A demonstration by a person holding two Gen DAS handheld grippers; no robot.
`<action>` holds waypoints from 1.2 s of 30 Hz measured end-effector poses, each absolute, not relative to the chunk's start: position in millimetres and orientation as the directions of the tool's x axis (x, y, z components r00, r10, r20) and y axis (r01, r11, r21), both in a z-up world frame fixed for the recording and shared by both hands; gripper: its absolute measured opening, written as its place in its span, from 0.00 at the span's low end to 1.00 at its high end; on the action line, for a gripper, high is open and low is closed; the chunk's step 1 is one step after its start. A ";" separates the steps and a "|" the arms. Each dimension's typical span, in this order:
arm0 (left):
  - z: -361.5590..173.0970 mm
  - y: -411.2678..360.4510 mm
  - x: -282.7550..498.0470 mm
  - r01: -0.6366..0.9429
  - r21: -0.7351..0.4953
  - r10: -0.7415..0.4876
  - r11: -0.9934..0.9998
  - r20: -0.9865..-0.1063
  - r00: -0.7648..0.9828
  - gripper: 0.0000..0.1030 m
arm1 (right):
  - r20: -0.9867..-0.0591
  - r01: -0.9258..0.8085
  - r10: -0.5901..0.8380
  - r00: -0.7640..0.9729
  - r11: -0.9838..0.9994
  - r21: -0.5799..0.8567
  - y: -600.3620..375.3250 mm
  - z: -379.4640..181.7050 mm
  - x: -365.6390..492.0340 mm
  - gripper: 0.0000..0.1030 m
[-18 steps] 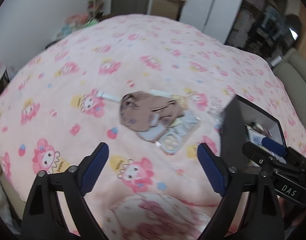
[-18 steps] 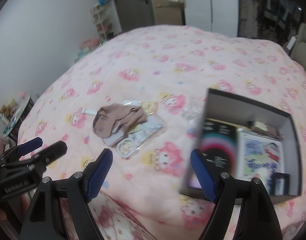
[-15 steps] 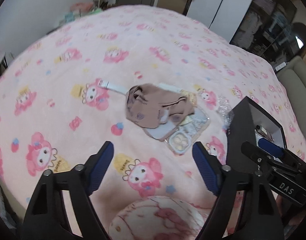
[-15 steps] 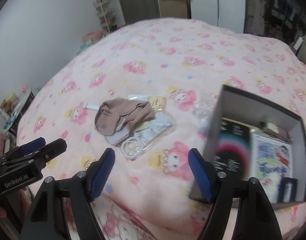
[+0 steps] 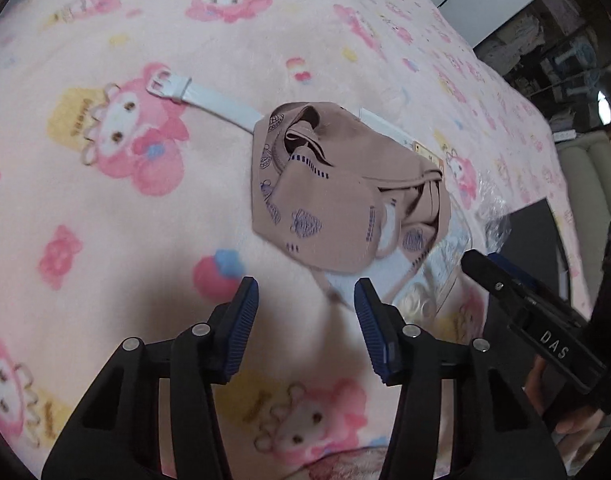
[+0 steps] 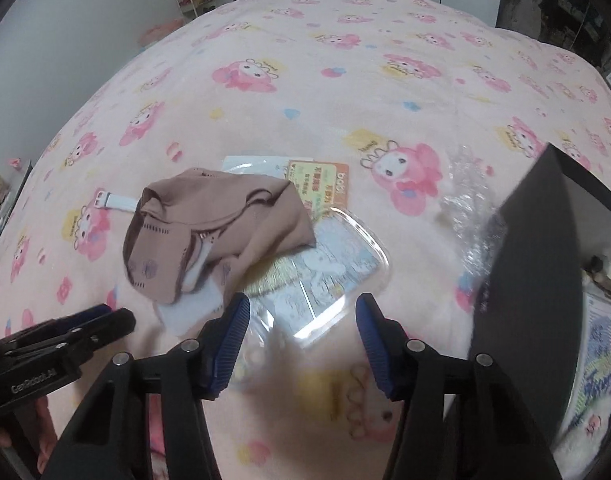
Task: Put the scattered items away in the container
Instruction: 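Reach both tools toward the beige fabric pouch on the bedspread, then grasp the beige pouch with the right tool and carry it to the black box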
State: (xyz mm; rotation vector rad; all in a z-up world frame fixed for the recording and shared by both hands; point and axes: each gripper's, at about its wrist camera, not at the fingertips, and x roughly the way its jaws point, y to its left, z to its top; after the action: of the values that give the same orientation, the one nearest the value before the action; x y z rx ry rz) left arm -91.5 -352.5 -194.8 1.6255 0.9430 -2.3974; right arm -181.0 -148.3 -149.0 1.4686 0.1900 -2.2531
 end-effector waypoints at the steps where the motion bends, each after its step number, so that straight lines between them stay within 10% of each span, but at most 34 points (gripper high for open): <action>1: -200.0 -357.2 -96.3 0.409 -0.456 0.274 -0.790 -0.861 -0.429 0.57 | -0.896 0.436 -0.300 -0.327 -0.889 0.138 -152.7 -151.9 -186.0 0.50; 8: -217.9 -386.5 -129.2 0.465 -0.506 0.289 -0.727 -0.839 -0.461 0.56 | -0.901 0.480 -0.358 -0.247 -0.853 0.207 -188.1 -181.5 -208.1 0.51; 11: -215.8 -382.7 -137.7 0.466 -0.490 0.286 -0.736 -0.850 -0.442 0.21 | -0.894 0.507 -0.372 -0.248 -0.837 0.208 -200.8 -179.9 -210.4 0.18; 13: -202.0 -374.9 -135.4 0.430 -0.493 0.286 -0.756 -0.840 -0.461 0.06 | -0.885 0.511 -0.416 -0.211 -0.818 0.263 -203.6 -175.7 -209.6 0.13; 36: -41.3 -170.0 -33.7 0.026 -0.529 0.417 -0.848 -0.697 -0.583 0.05 | -0.753 0.504 -0.518 -0.406 -0.814 0.288 -32.8 -32.2 -76.5 0.08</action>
State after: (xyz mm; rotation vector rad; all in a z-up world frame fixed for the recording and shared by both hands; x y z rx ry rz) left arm -33.7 -170.0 -41.3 1.5000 0.8499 -2.8969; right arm -76.5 -32.8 -32.2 1.1973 -0.0206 -2.2203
